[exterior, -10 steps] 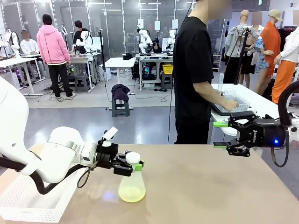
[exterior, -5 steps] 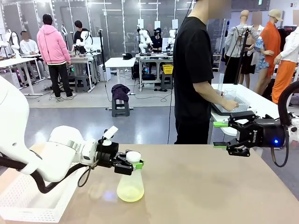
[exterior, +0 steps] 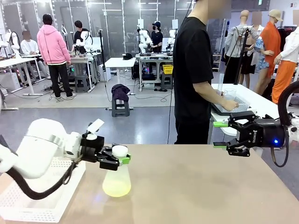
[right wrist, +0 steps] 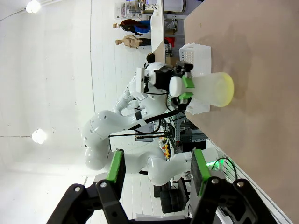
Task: Prepare the solutions needed for the experiment.
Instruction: When the human places the Big flask in the center of the table, pick up the Big flask and place it in the left Organizing basket.
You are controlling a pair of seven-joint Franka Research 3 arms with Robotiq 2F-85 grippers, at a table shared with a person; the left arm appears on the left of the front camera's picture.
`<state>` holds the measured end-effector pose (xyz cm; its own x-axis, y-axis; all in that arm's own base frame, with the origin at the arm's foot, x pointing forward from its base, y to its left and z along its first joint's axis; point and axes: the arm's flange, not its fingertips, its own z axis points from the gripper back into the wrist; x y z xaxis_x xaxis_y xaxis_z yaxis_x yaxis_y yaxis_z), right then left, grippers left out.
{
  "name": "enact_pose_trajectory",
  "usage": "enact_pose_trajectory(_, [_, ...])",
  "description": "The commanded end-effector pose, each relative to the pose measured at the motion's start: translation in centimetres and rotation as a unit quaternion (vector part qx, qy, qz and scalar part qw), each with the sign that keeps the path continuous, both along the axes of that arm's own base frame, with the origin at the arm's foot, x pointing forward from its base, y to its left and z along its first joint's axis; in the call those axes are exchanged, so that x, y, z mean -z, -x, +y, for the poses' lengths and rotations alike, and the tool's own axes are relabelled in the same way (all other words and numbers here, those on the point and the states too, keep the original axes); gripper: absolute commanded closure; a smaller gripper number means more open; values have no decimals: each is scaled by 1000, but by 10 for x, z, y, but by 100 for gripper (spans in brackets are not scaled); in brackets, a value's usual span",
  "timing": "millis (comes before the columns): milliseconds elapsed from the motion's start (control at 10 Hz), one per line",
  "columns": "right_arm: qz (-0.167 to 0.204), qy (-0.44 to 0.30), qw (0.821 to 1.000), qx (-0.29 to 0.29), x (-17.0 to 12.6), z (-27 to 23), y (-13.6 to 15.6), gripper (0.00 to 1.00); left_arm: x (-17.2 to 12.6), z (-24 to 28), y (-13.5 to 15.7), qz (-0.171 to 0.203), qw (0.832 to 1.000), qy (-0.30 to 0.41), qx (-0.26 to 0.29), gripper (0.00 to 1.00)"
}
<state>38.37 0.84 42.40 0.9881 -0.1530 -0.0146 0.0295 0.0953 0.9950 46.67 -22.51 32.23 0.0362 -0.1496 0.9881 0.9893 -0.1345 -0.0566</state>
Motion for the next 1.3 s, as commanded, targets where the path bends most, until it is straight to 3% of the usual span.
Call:
enact_pose_trajectory(0, [-2, -2, 1000, 0, -1, 0, 1, 28, -21, 28, 11, -19, 1000, 5, -5, 100])
enact_pose_trajectory(300, [-2, -2, 1000, 0, -1, 0, 1, 28, -50, 87, 12, -44, 998, 0, -47, 100])
enact_pose_trajectory(700, [-2, -2, 1000, 0, -1, 0, 1, 28, -90, 190, 8, -74, 986, 44, -145, 100])
enact_pose_trajectory(900, [-2, -2, 1000, 0, -1, 0, 1, 28, -93, 229, 11, -54, 981, 62, -174, 100])
enact_pose_trajectory(1200, [-2, -2, 1000, 0, -1, 0, 1, 28, -74, 257, 17, -29, 978, 75, -194, 100])
